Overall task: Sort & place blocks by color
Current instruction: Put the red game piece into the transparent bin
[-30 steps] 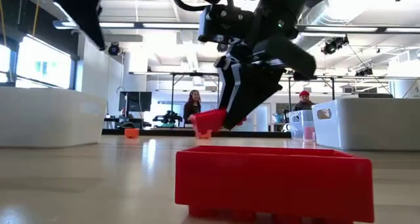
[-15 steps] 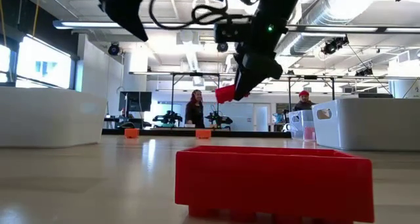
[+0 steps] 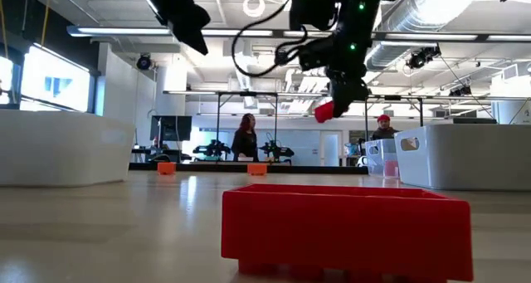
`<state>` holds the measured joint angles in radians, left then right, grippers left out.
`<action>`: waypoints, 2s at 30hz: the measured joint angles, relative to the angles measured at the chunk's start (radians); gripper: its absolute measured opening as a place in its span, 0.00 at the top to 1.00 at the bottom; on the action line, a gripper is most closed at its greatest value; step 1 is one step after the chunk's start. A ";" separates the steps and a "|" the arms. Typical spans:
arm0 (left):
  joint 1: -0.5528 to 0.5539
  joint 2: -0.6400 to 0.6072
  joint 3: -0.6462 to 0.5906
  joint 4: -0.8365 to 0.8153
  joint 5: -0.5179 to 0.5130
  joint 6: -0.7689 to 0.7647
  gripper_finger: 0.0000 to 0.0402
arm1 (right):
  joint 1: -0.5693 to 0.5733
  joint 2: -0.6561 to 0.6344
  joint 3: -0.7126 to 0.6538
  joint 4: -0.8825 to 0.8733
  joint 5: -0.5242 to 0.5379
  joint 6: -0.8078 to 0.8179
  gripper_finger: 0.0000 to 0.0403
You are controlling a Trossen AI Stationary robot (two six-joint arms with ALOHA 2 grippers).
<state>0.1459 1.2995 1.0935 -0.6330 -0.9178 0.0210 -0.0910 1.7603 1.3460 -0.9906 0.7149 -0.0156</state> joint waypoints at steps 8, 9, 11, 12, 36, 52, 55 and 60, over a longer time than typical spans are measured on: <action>0.136 0.000 0.000 0.206 0.091 0.199 0.53 | -0.114 -0.043 0.000 -0.139 0.085 0.059 0.71; 0.155 0.000 0.000 0.229 0.109 0.220 0.53 | -0.131 -0.048 0.000 -0.156 0.097 0.077 0.71; 0.190 0.000 0.000 0.271 0.146 0.257 0.53 | -0.167 -0.057 0.000 -0.192 0.116 0.119 0.71; 0.210 0.000 0.000 0.291 0.168 0.274 0.53 | -0.188 -0.061 0.000 -0.206 0.116 0.138 0.71; 0.485 0.000 0.000 0.376 0.395 0.349 0.53 | -0.692 -0.064 0.000 -0.224 -0.412 0.171 0.71; 0.522 0.000 0.000 0.306 0.420 0.348 0.53 | -0.806 0.021 0.000 -0.233 -0.590 0.121 0.71; 0.522 0.000 0.000 0.243 0.420 0.327 0.53 | -0.805 0.033 0.000 -0.233 -0.589 0.105 0.71; 0.517 0.000 0.000 0.111 0.457 0.245 0.53 | -0.806 0.034 0.000 -0.238 -0.589 0.104 0.64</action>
<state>0.6633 1.2995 1.0935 -0.5223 -0.4613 0.2658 -0.8967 1.7947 1.3464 -1.2288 0.1256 0.0887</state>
